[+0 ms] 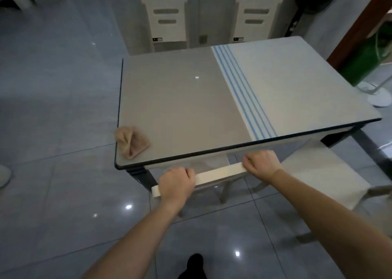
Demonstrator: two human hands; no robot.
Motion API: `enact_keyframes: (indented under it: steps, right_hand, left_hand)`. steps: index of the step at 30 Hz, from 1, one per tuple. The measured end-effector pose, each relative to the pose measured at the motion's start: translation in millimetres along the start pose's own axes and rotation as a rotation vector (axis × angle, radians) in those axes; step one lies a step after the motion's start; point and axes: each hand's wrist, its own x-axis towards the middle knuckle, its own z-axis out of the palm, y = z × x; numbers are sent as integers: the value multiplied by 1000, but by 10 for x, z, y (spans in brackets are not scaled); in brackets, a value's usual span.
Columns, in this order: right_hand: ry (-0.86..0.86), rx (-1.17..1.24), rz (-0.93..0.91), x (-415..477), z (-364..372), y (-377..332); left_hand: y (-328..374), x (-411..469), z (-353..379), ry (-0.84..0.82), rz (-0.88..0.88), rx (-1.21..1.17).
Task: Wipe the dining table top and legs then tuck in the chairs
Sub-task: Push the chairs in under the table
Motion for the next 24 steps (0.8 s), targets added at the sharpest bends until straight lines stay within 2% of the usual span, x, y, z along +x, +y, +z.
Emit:
enact_keyframes:
  steps: [3,5,7,9,11,15,17,20,24]
  right_hand:
    - [-25,167,67,-69,-113,-100]
    - [64,360,149,-232,-173,-182]
    - [163,507,249,-525,-265,-286]
    - [273,601,333,-947,-319,-361]
    - [339,680,447,-1467,-313,-423]
    - [444,913,809,-2661,-226,-609]
    - [459,965,978,-3296,-129,-720]
    - [444,1073,1248,-4201,54,-890]
    - [616,1195,1592,-5181,302,-1217]
  left_hand:
    - [-2,-49,-48,-16,-45,-70]
    - [-19,-48,-74,-27,-62,-165]
    - [16,-52,-100,-23,-20,-367]
    - [134,-134,-123,19,117,-502]
    - [306,-314,-133,69,282,-520]
    - [694,-829,-9,84,488,-579]
    - [896,-1164,113,-57,552,-643]
    - [1065,-1690,450,-331,563,-612]
    - [1012,-2214,1008,-654,542,-485]
